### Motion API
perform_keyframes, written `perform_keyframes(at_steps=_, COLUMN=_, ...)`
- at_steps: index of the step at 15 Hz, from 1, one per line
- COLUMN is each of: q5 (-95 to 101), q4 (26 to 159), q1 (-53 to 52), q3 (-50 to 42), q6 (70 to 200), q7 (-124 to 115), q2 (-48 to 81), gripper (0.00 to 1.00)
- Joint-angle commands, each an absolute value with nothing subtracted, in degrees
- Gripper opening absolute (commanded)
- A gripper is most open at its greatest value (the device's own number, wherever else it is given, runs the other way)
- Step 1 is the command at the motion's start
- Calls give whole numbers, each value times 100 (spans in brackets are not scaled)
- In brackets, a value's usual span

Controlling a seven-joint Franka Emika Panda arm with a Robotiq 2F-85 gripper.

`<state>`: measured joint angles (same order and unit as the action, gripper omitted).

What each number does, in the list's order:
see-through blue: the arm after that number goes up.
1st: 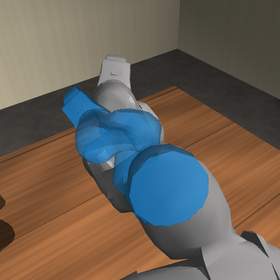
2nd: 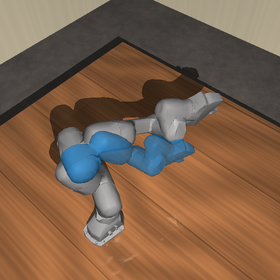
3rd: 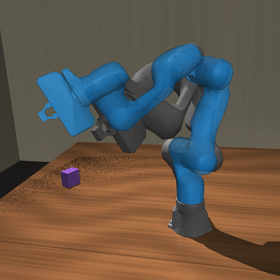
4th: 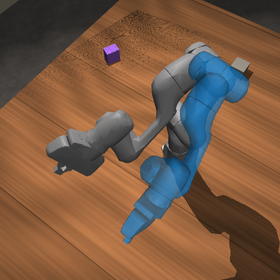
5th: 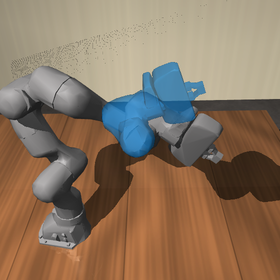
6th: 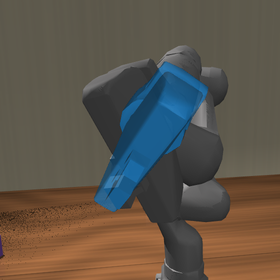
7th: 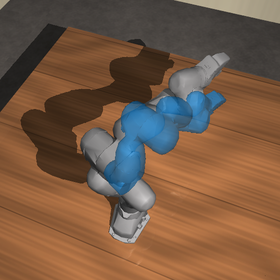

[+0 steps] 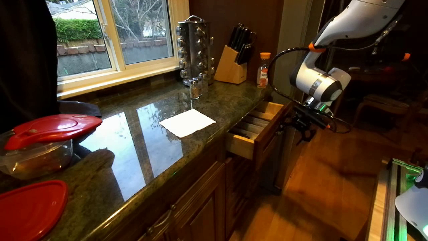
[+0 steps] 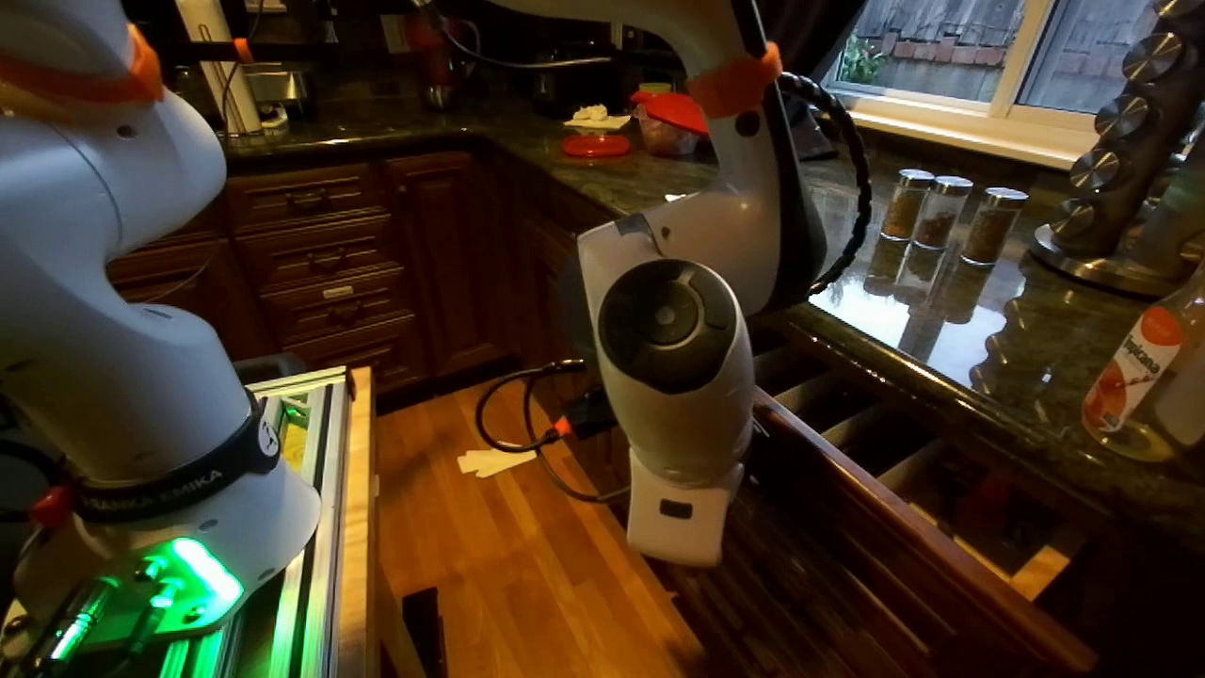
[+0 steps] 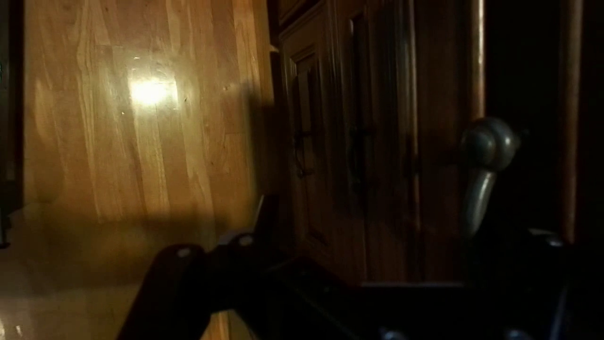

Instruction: Open the top right drawer

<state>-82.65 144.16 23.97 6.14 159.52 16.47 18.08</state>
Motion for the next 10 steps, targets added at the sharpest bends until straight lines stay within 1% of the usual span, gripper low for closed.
perform_keyframes(at_steps=1, q5=-8186, q4=15080, q1=2638, q3=353, q6=16000, q7=2058, q2=1309, gripper=100)
perform_keyframes(at_steps=6, q5=-8589, q4=15550, q1=3020, q3=92, q6=15524, q7=2871, q2=911, gripper=100)
perform_keyframes(at_steps=10, q5=-8532, q4=15863, q1=3066, q3=34, q6=15548, q7=2996, q2=552, gripper=100)
